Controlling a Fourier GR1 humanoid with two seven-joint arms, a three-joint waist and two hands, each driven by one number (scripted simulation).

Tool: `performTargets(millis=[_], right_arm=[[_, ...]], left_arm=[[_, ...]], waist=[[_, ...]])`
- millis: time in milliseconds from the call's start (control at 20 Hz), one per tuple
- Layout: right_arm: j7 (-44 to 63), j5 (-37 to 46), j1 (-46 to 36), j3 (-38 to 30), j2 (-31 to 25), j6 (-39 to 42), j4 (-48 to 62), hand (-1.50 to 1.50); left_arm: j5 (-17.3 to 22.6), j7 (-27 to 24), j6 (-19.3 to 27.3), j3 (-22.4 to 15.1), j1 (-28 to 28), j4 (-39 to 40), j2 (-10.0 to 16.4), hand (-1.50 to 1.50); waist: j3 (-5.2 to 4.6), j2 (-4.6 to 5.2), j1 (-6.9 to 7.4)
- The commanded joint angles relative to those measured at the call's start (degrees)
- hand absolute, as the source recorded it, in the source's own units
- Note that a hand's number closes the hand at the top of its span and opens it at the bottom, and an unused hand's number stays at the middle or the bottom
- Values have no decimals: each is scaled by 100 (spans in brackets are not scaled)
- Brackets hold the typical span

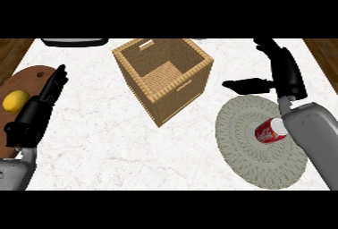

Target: Pick the can from the placemat and place it in the basket

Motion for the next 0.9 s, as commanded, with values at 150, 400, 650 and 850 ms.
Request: performTargets(millis=[150, 400, 650, 850], right_arm=[[1803, 61, -921, 931, -1425, 2817, -98, -150], [2639, -1286, -1398, 763, -1804, 4842, -370, -150], [3249, -2163, -1652, 305, -2204, 5970, -133, -150], [3541, -2274, -1403, 331, -2180, 5972, -326, -150]], left_arm=[[15, -83, -80, 11, 5, 70, 5, 0], [-8, 73, 30, 30, -171, 62, -116, 0], [-10, -191, -155, 83, 81, -27, -78, 0], [-220, -286, -47, 21, 115, 58, -279, 0]], waist=[[-12, 5, 90], [33, 39, 19], [49, 81, 105], [52, 84, 78]])
